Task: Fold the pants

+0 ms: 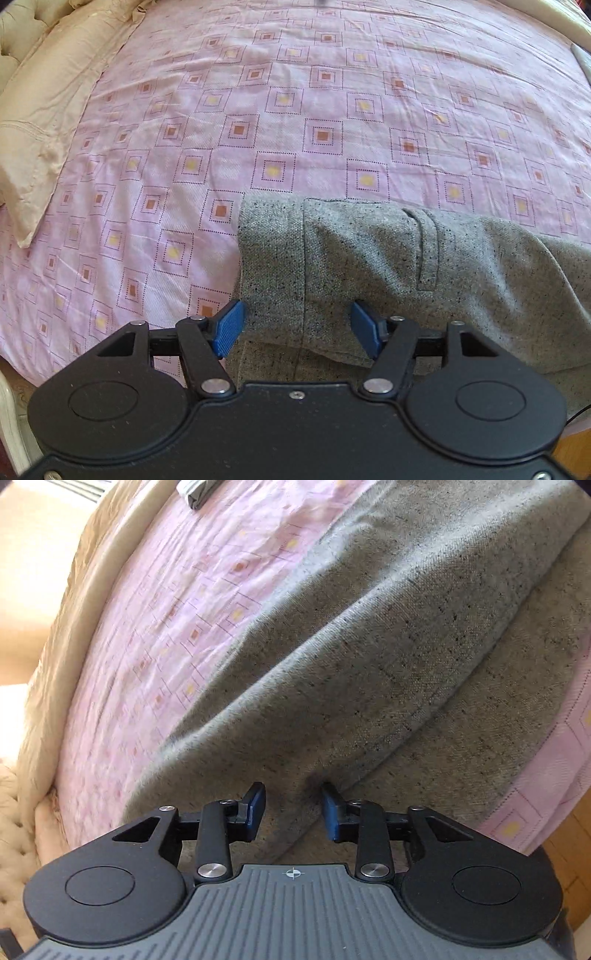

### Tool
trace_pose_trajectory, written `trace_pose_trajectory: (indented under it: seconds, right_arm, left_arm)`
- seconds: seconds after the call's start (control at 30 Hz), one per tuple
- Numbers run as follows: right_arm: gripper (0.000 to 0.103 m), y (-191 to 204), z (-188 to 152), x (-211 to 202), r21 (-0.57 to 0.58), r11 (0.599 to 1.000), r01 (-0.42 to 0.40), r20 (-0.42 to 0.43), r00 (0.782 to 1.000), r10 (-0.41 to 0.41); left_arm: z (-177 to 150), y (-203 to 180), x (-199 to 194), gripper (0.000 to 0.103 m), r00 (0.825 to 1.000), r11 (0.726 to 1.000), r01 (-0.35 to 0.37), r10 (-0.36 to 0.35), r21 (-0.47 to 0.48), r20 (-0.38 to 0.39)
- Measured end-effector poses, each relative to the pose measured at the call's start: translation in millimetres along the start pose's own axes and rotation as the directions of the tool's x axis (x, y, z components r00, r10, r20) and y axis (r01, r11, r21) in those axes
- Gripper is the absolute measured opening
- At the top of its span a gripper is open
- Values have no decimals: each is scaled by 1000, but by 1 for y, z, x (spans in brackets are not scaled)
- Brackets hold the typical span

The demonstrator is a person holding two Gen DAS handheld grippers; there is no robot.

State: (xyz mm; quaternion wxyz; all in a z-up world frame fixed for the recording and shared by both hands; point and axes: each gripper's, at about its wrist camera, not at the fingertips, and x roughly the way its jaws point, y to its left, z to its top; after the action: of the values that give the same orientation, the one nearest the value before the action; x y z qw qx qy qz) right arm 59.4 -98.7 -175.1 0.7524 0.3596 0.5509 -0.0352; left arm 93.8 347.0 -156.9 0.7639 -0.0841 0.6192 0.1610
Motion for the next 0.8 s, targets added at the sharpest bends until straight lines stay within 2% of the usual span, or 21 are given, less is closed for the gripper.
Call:
trace_pose_trajectory:
  seconds: [0.03,0.07,0.1,0.13,0.23,0.3,0.33,0.37,0.4,0.43,0.5,0.57,0.63,0.73,0.8]
  right_arm:
    - [6,2,-1,-4,-17,1000,8,10,1000,-8]
    - [6,5,-3,-6,-30,999,12,13,1000,-12]
    - [6,7,-4,-9,-37,999,15,17,1000,-14]
    - [4,9,-6,-11,-45,999,14,24,1000,-13]
    - [1,15,-10,-22,-78,997,14,46,999,-10]
    - [1,17,-11,-28,-100,995,4,49,999,1]
    - [5,22,-8,-28,-116,993,-2,38,999,6]
    - [5,26,-8,-29,-146,989,25,29,999,-21]
    - [8,33,-10,-26,-213,974,81,18,997,-79]
    - [21,39,-13,-24,-287,951,116,10,993,-118]
    - [35,50,-22,-18,-432,893,128,-20,988,-151]
    - [35,56,-31,-14,-499,863,82,-73,988,-136]
    - [35,58,-37,-8,-491,870,52,-127,983,-131]
    - [35,54,-45,5,-449,893,26,-167,979,-113]
    - [35,46,-46,15,-326,945,-31,-193,981,-34]
  left_arm:
    - [1,1,3,64,1000,1000,8,-9,-9,-12]
    - [2,3,7,61,1000,1000,20,-20,-22,-20]
    - [2,5,9,46,999,999,35,-35,-31,-24]
    - [2,6,12,28,998,998,47,-48,-34,-32]
    - [-2,5,6,17,998,998,57,-57,-15,-6]
    - [-3,5,2,19,998,998,59,-59,-7,-10]
    - [-4,6,-1,28,999,999,52,-52,-7,-10]
    - [-7,7,-5,30,999,999,39,-39,-2,3]
    - [-10,5,-10,35,999,999,29,-29,19,25]
    - [-14,2,-14,49,999,999,8,-11,51,45]
    - [-25,-5,-22,63,998,994,0,-8,109,67]
    - [-34,-10,-25,63,997,990,45,-53,131,56]
    - [-43,-16,-23,65,996,987,75,-80,143,28]
    - [-54,-28,-18,65,997,981,74,-76,180,5]
    - [-60,-37,-16,65,998,973,64,-64,220,-4]
